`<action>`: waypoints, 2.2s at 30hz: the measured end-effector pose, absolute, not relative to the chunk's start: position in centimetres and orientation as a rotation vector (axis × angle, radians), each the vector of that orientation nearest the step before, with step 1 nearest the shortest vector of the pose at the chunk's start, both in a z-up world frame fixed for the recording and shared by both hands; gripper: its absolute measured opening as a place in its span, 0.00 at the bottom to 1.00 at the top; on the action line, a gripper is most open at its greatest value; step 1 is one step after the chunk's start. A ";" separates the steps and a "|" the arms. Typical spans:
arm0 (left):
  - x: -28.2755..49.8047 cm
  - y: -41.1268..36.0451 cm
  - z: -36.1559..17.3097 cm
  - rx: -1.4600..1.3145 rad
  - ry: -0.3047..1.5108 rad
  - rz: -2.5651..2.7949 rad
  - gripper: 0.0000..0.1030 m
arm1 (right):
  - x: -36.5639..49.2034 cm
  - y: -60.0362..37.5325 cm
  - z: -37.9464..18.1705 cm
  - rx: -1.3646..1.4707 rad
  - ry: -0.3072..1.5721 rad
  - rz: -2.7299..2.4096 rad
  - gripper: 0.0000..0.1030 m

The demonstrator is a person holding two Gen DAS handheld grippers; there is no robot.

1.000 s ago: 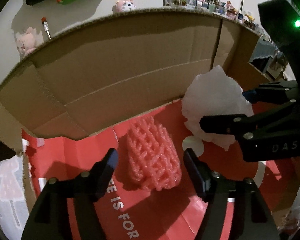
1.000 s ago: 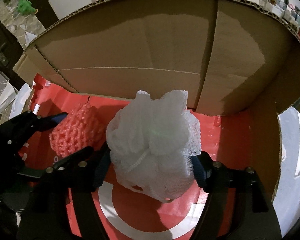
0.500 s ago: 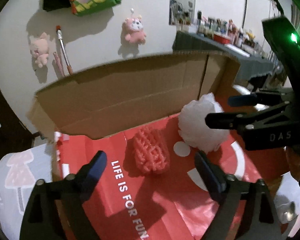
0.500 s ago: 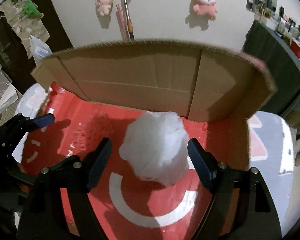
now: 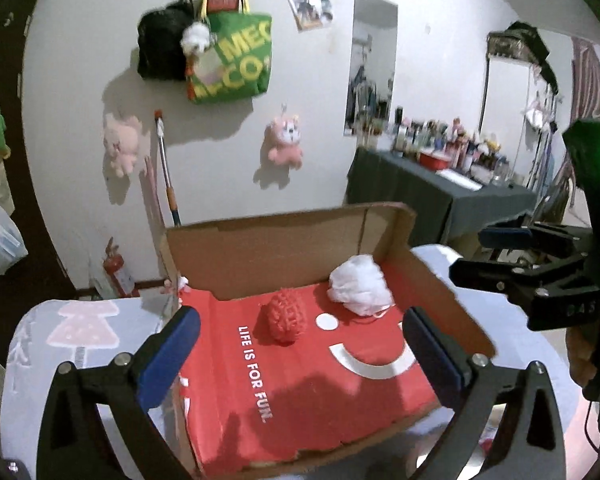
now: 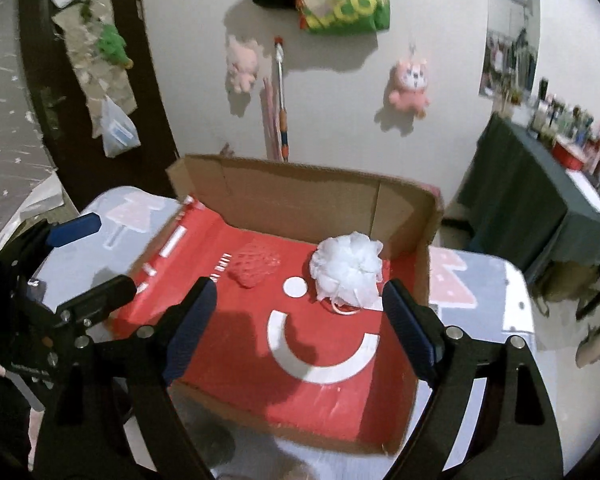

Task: Organize soft objects
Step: 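Open both tools to release the foam net and bath puff in the box, then move both tools back toward the remaining items on the blanket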

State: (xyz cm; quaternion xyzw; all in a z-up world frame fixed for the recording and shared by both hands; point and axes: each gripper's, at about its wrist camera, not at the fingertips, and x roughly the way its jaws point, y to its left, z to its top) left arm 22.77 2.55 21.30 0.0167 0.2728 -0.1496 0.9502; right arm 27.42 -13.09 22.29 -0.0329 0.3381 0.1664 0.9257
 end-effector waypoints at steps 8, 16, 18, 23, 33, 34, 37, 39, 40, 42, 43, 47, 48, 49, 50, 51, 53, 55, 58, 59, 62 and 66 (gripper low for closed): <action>14.6 2.7 23.2 0.041 0.427 -0.330 1.00 | 17.5 -14.0 24.5 -0.073 0.512 0.340 0.89; 7.1 2.5 22.3 0.032 0.325 -0.306 1.00 | 9.4 -14.7 22.8 -0.060 0.424 0.332 0.91; 5.8 2.5 21.5 0.022 0.324 -0.297 1.00 | 7.8 -14.8 21.8 -0.058 0.412 0.321 0.91; 3.0 2.2 19.0 -0.005 0.326 -0.274 1.00 | 4.3 -14.7 19.1 -0.084 0.380 0.257 0.91; 1.7 1.6 12.3 -0.035 0.441 -0.258 1.00 | 2.7 -14.9 12.0 -0.079 0.436 0.205 0.91; 1.8 1.6 11.7 -0.037 0.457 -0.261 1.00 | 2.9 -14.9 11.2 -0.076 0.453 0.205 0.91; 2.4 1.3 9.7 -0.030 0.509 -0.258 1.00 | 3.4 -15.4 9.2 -0.065 0.501 0.200 0.91; 2.7 1.2 8.8 -0.023 0.529 -0.255 1.00 | 4.0 -15.7 7.9 -0.051 0.538 0.199 0.91; 2.9 1.2 8.5 -0.020 0.538 -0.256 1.00 | 4.3 -15.9 7.6 -0.047 0.549 0.197 0.91; 3.3 1.2 7.9 -0.016 0.553 -0.257 1.00 | 4.7 -16.3 6.8 -0.040 0.572 0.190 0.91; 3.4 1.1 7.7 -0.015 0.559 -0.256 1.00 | 5.1 -16.6 6.4 -0.035 0.585 0.189 0.91; 4.3 1.1 7.0 -0.006 0.587 -0.245 1.00 | 6.1 -17.6 5.3 -0.002 0.623 0.196 0.91; 4.6 1.1 6.8 -0.003 0.596 -0.244 1.00 | 6.4 -17.8 5.2 0.007 0.633 0.198 0.91; 4.9 1.2 6.7 0.000 0.607 -0.246 1.00 | 6.7 -18.2 4.9 0.018 0.643 0.202 0.91; 5.2 1.2 6.6 0.003 0.614 -0.249 0.99 | 7.0 -18.4 4.8 0.025 0.652 0.206 0.91; 5.4 1.3 6.5 0.006 0.622 -0.252 0.99 | 7.3 -18.6 4.7 0.033 0.660 0.213 0.91; 5.8 1.4 6.3 0.014 0.640 -0.263 0.96 | 7.9 -18.8 4.4 0.034 0.676 0.229 0.91; 6.4 1.6 6.0 0.022 0.667 -0.282 0.93 | 8.3 -18.9 4.1 0.028 0.686 0.240 0.87; 7.1 1.7 5.5 0.037 0.699 -0.298 0.88 | 8.9 -19.0 3.7 0.025 0.706 0.252 0.76; 7.3 1.8 5.4 0.045 0.707 -0.299 0.87 | 9.1 -19.1 3.5 0.028 0.715 0.257 0.74; 7.5 1.8 5.3 0.067 0.711 -0.296 0.87 | 9.5 -19.5 3.1 0.053 0.732 0.272 0.68; 7.8 2.0 5.6 0.076 0.712 -0.297 0.87 | 9.9 -20.0 2.8 0.090 0.749 0.284 0.62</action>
